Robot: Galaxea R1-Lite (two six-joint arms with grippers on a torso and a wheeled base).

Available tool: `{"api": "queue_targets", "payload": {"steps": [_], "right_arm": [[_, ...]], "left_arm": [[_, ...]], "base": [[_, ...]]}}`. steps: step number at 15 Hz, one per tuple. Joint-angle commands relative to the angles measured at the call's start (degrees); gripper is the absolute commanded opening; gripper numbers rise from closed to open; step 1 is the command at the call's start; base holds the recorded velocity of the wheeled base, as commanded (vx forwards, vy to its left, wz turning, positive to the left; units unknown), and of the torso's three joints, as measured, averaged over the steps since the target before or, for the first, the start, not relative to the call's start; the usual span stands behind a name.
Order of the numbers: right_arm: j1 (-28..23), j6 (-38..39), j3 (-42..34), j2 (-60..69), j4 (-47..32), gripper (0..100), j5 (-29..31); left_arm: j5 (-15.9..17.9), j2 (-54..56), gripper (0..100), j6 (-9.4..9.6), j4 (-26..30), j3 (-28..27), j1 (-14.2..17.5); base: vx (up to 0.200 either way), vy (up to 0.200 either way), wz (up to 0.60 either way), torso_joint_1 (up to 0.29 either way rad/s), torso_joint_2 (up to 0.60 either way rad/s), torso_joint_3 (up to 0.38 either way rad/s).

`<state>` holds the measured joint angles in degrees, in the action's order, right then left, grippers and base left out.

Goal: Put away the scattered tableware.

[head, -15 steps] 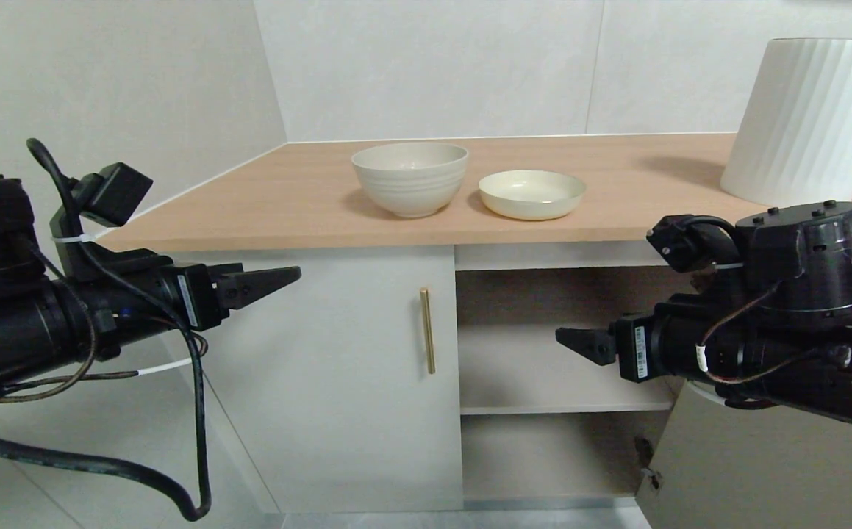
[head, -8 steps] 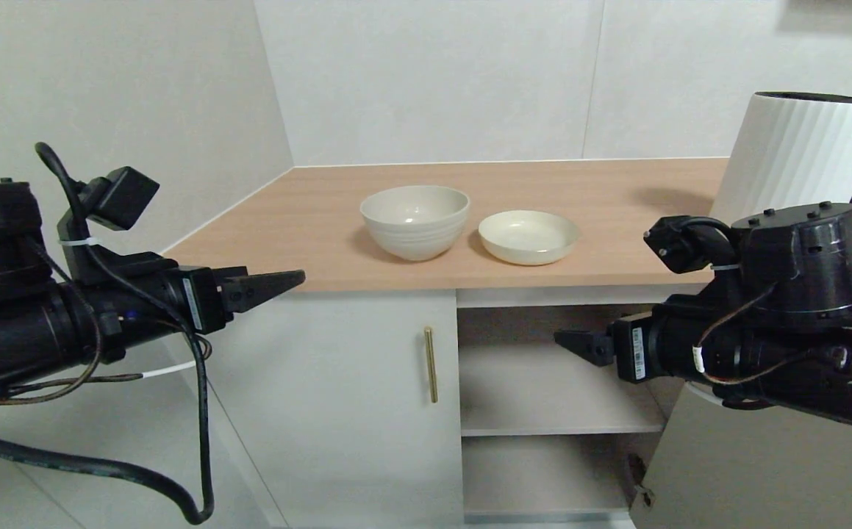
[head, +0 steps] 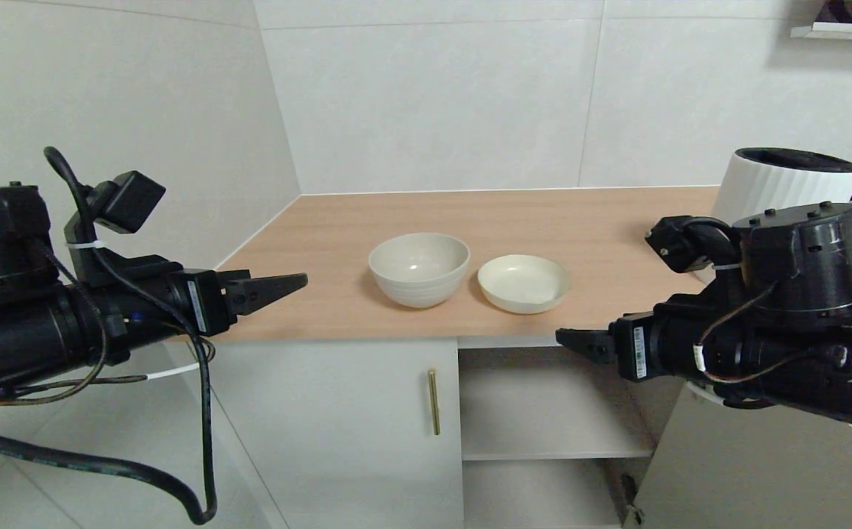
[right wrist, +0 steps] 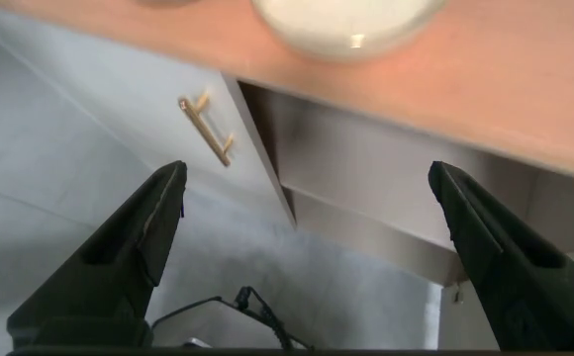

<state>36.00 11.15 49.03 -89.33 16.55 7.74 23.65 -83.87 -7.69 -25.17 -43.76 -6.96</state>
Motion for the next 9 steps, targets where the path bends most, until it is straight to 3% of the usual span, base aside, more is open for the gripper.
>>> {"api": "queue_targets", "payload": {"steps": [1,5,7,9], "right_arm": [[0.04,0.01,0.01,-0.14,0.06,100,-0.01],[0.04,0.01,0.36,-0.84,0.5,100,-0.01],[-1.19,-0.08,1.59,-2.95,2.61,100,-0.09],[-3.57,-0.08,5.11,-5.77,2.78,100,-0.53]], "left_arm": [[-0.01,-0.24,100,0.05,0.04,-0.01,-0.25],[-1.06,0.38,100,0.05,0.56,0.87,-2.44],[-2.73,0.11,100,0.05,1.97,-0.18,-3.41],[-2.91,-0.06,100,-0.04,8.83,-5.02,-5.52]], "base": [[0.0,0.0,0.0,0.222,-0.5,-0.281],[0.0,0.0,0.0,0.208,-0.47,-0.265],[0.0,0.0,0.0,0.076,-0.17,-0.1],[0.0,0.0,0.0,0.016,-0.03,-0.021]]}}
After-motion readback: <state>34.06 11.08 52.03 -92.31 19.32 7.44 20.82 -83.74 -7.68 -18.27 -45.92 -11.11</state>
